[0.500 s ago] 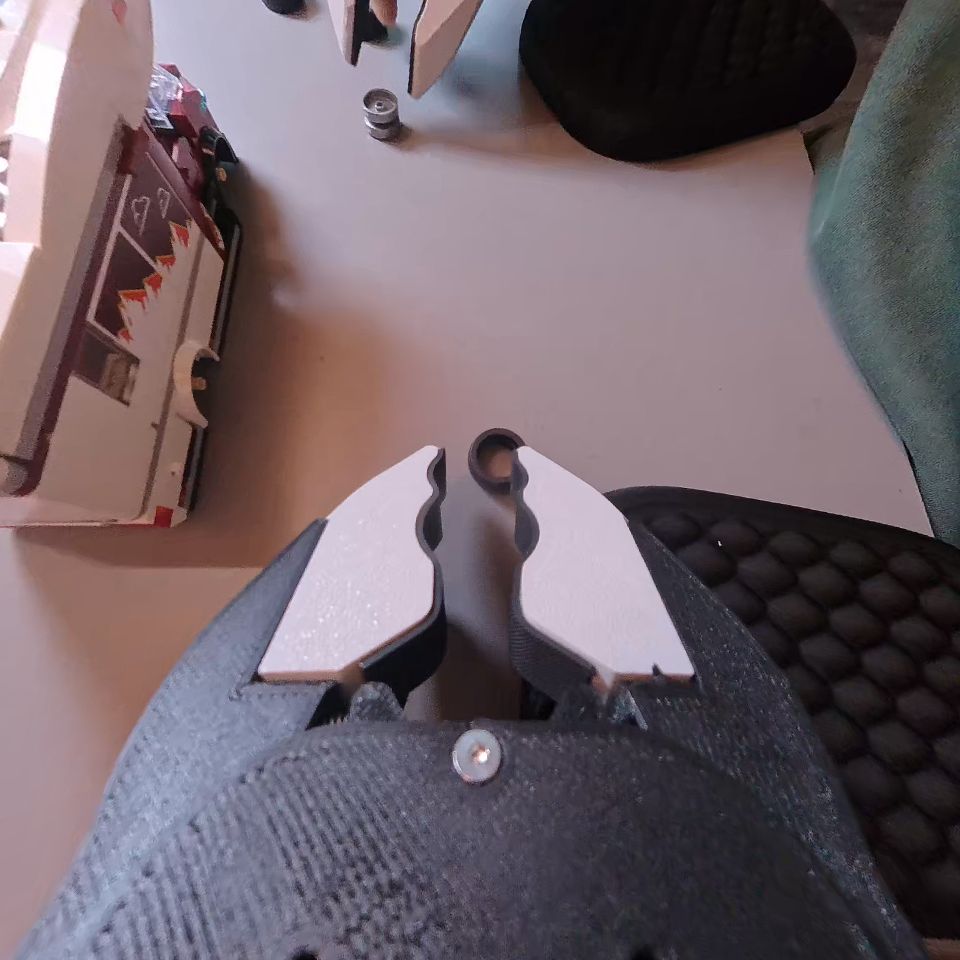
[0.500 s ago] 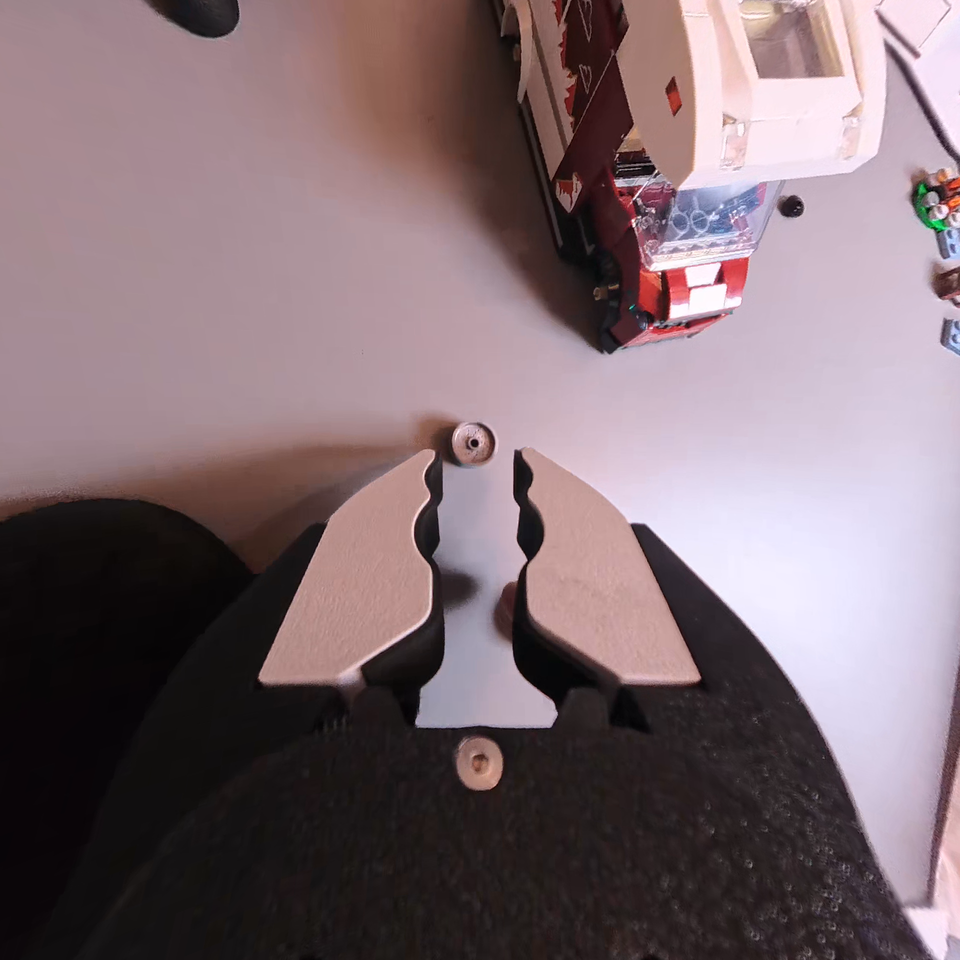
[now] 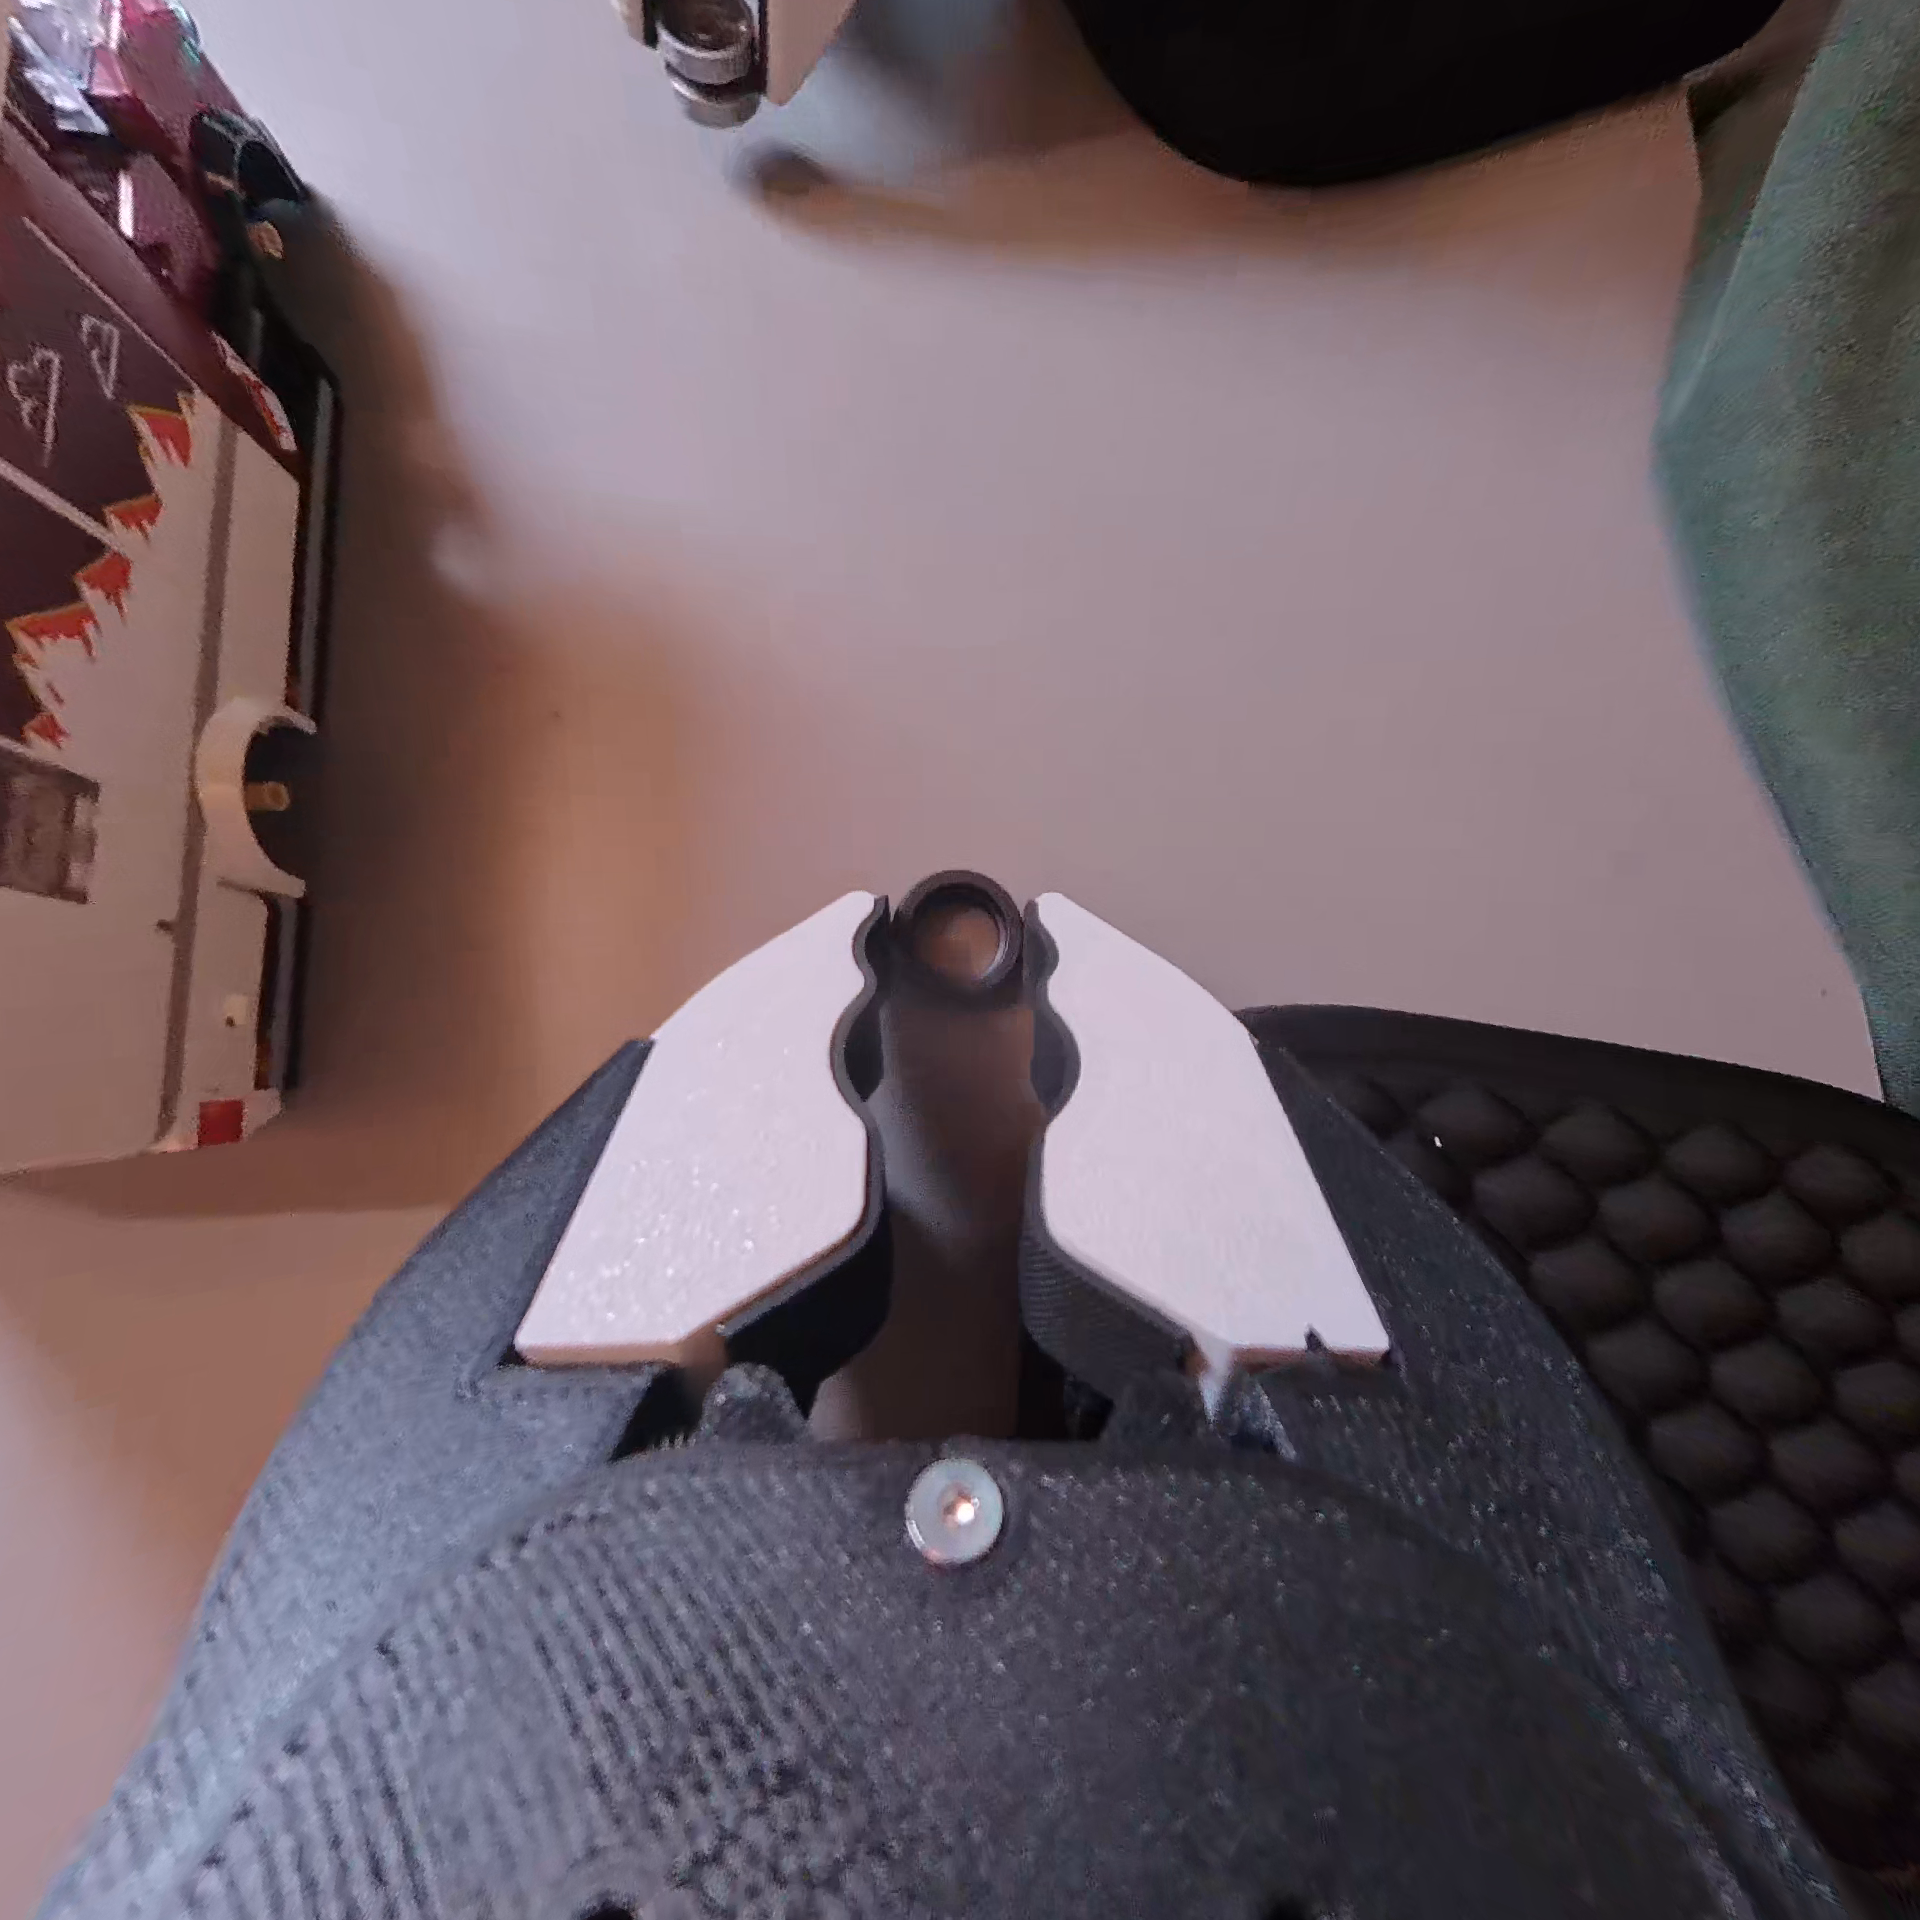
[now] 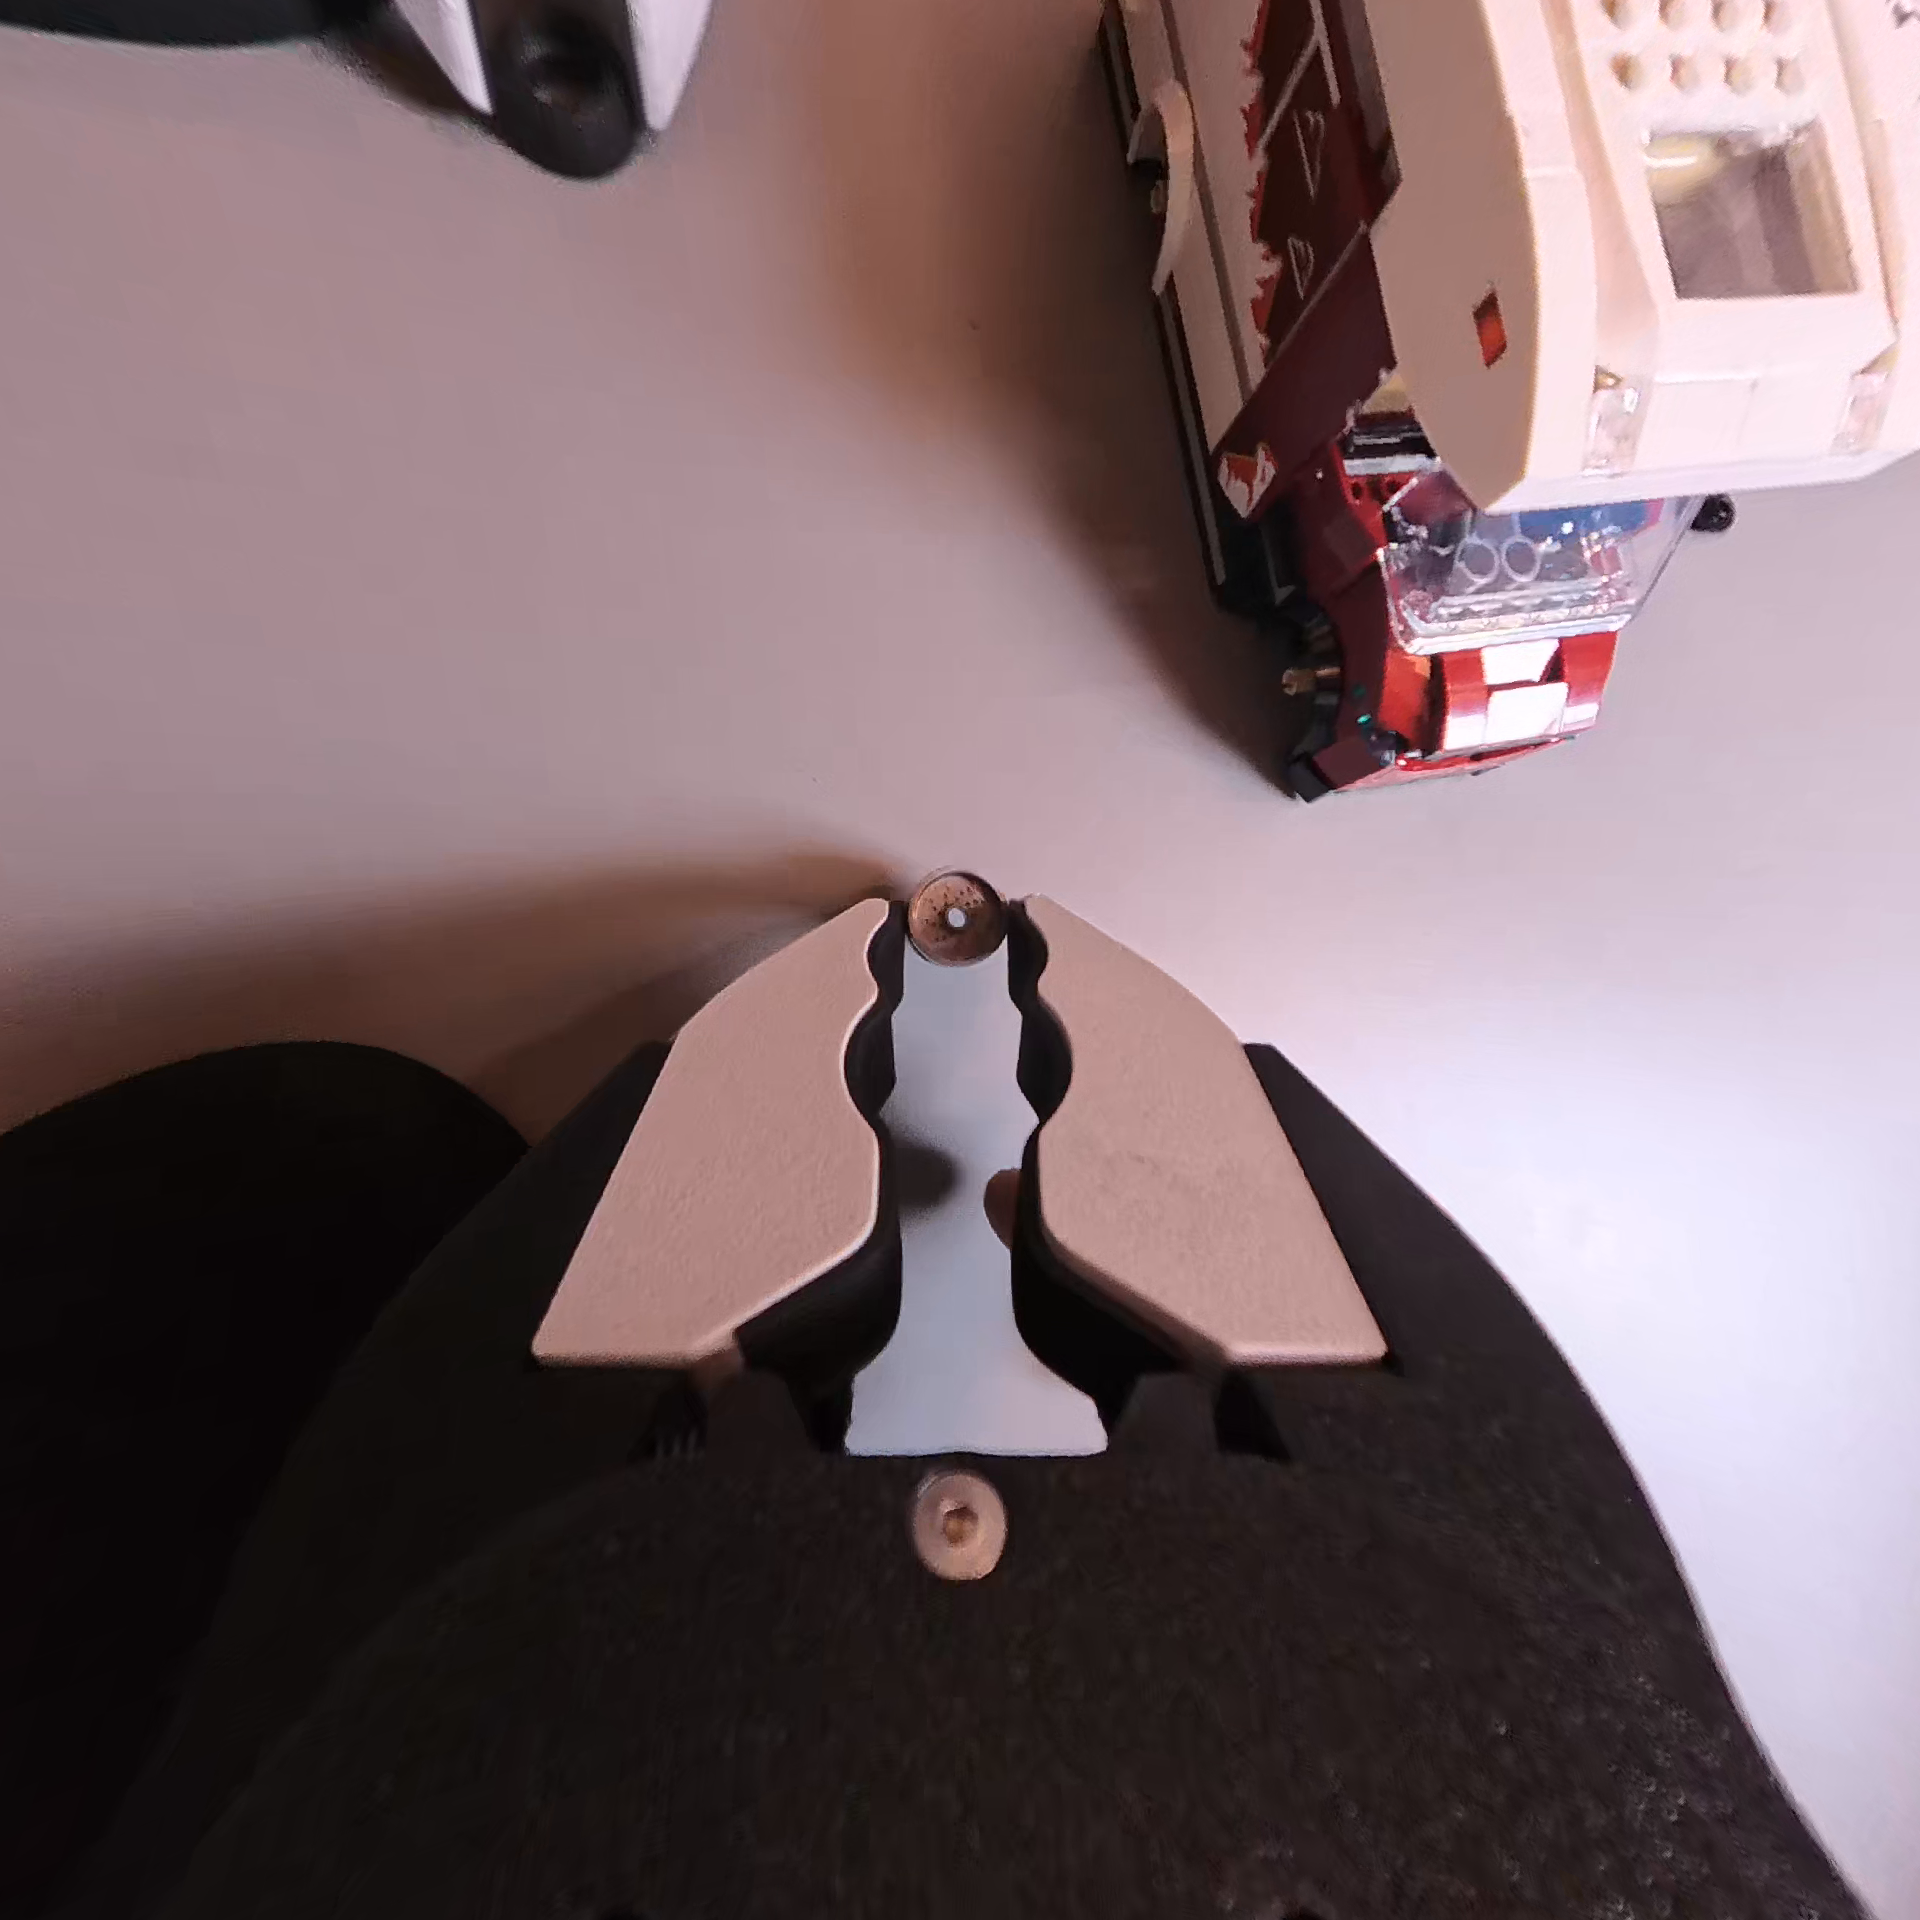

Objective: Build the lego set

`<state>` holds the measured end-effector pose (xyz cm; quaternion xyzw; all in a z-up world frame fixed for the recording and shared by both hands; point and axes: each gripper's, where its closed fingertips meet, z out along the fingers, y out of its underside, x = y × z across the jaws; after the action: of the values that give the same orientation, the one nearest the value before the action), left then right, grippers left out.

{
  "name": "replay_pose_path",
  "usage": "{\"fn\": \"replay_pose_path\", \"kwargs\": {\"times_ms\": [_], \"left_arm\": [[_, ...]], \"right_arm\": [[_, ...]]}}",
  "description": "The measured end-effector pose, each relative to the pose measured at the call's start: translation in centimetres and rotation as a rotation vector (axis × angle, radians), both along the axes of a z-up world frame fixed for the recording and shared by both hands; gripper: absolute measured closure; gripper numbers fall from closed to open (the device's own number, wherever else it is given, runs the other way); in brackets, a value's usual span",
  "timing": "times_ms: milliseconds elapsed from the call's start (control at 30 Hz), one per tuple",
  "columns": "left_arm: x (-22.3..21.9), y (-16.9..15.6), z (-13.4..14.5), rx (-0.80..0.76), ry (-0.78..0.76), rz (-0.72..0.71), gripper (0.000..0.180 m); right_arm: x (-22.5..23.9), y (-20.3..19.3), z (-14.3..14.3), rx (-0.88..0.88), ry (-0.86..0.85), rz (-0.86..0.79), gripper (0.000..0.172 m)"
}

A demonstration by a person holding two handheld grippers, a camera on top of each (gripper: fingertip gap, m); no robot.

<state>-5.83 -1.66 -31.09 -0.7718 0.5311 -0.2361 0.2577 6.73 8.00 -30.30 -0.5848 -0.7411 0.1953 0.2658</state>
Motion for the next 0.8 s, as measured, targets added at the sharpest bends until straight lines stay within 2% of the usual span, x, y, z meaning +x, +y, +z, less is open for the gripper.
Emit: {"fn": "replay_pose_path", "kwargs": {"times_ms": [167,367,467,800], "left_arm": [[3.7,1.2,1.0,0.039,-0.068,-0.012,0.157],[9.5,1.8,0.2,0.054,-0.049,-0.115,0.155],[9.0,1.5,-0.3,0.071,-0.027,-0.136,0.148],[7.5,1.0,0.0,0.133,-0.014,-0.128,0.143]], "right_arm": [[-1.1,-2.4,1.5,-0.018,0.088,0.050,0.154],[-2.9,-6.5,3.3,-0.028,0.176,0.160,0.154],[-3.3,-7.2,2.7,-0.039,0.169,0.172,0.154],[-5.2,-8.1,1.3,-0.050,0.132,0.197,0.154]]}}
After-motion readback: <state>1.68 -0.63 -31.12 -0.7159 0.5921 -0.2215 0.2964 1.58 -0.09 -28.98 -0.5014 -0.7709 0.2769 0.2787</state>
